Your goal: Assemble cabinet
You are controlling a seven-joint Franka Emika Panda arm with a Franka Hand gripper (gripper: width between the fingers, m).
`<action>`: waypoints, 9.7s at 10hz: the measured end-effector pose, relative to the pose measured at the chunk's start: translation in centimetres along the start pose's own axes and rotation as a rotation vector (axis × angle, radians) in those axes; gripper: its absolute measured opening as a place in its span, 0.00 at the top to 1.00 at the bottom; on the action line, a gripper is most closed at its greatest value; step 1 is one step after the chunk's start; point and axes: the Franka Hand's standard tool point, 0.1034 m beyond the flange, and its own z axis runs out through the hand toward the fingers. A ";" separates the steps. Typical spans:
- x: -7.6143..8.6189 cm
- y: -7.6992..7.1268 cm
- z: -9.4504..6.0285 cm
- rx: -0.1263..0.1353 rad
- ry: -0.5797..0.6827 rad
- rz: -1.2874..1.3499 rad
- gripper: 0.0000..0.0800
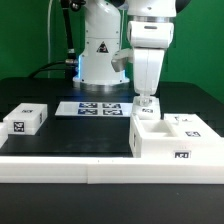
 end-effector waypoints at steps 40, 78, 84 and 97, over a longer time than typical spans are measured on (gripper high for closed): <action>0.7 6.2 -0.3 -0.022 0.010 -0.153 0.91; 1.1 4.3 -1.2 -0.107 0.258 1.230 0.00; 2.9 3.0 0.7 -0.103 0.281 1.380 0.00; 3.0 2.8 4.5 -0.147 0.239 1.307 0.00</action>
Offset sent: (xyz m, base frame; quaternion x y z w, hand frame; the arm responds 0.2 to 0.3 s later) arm 0.0000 0.0000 0.0000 0.0000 0.0000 0.0000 1.0000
